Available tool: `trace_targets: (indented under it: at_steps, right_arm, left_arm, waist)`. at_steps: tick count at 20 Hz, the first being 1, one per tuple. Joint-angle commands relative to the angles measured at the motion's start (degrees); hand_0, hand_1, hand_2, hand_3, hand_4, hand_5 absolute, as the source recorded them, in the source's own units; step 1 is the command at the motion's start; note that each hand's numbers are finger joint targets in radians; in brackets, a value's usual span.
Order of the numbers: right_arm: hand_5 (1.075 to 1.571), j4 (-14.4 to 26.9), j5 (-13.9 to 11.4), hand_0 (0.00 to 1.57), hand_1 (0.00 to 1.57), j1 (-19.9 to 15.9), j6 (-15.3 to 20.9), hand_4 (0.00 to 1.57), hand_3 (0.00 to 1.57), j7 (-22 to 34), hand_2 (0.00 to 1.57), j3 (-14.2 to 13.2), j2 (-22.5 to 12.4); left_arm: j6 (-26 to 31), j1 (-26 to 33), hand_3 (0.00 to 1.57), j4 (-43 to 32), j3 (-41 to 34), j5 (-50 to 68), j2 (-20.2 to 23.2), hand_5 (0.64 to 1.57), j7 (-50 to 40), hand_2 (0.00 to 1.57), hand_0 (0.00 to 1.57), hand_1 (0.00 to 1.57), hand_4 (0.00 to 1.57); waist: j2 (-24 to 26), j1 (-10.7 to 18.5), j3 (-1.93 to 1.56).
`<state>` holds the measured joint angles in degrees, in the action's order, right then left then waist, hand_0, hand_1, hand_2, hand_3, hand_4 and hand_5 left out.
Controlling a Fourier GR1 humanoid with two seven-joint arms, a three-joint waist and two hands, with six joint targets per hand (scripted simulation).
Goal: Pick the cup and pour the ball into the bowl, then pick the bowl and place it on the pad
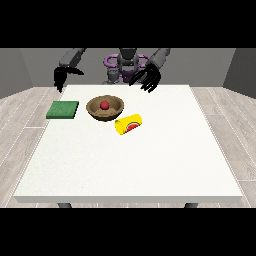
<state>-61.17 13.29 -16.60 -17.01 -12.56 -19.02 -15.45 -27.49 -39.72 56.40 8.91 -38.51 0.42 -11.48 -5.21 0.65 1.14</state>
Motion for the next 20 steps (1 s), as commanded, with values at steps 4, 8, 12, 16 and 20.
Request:
trace_targets:
  at_steps: [4, 8, 12, 16, 20]
  right_arm:
    - [1.571, -0.43, -2.7, 0.0, 0.0, -4.34, 10.49, 0.21, 0.0, -1.67, 0.0, 0.74, 6.4]
    - [1.57, -0.04, -2.59, 0.0, 0.0, -5.31, 13.74, 0.32, 0.0, -1.4, 0.0, 0.51, 8.11]
    - [1.569, 4.84, -3.25, 0.0, 0.0, -8.75, 16.18, 0.31, 0.0, -0.35, 0.0, 0.99, 8.16]
    - [1.567, 14.01, -2.33, 0.0, 0.0, -12.56, 15.09, 0.26, 0.0, -9.49, 0.0, -1.93, 5.76]
    - [1.563, 18.37, -1.84, 0.0, 0.0, -10.98, 13.81, 0.19, 0.0, -12.27, 0.0, -2.21, 5.31]
  left_arm:
    - [6.95, 9.89, 0.0, 12.02, 0.06, 27.68, -0.41, 1.565, 17.88, 0.0, 0.0, 0.0, 0.0]
    - [16.9, 12.7, 0.0, 11.49, -3.94, 31.83, 2.44, 1.564, 24.96, 0.0, 0.0, 0.0, 0.0]
    - [20.97, 14.1, 0.0, 12.07, -5.39, 33.39, 4.54, 1.564, 25.22, 0.0, 0.0, 0.0, 0.0]
    - [19.6, 12.55, 0.0, 14.92, -5.72, 32.32, 4.08, 1.565, 26.9, 0.0, 0.0, 0.0, 0.0]
    - [24.6, 13.92, 0.0, 17.81, -8.61, 34.82, 8.98, 1.566, 23.85, 0.0, 0.0, 0.0, 0.0]
  waist:
    - [-5.39, 5.92, -0.84]
    - [-5.74, 7.96, -1.08]
    - [-3.82, 7.88, -1.14]
    - [-9.58, 8.91, -1.18]
    - [-6.86, 8.77, -1.18]
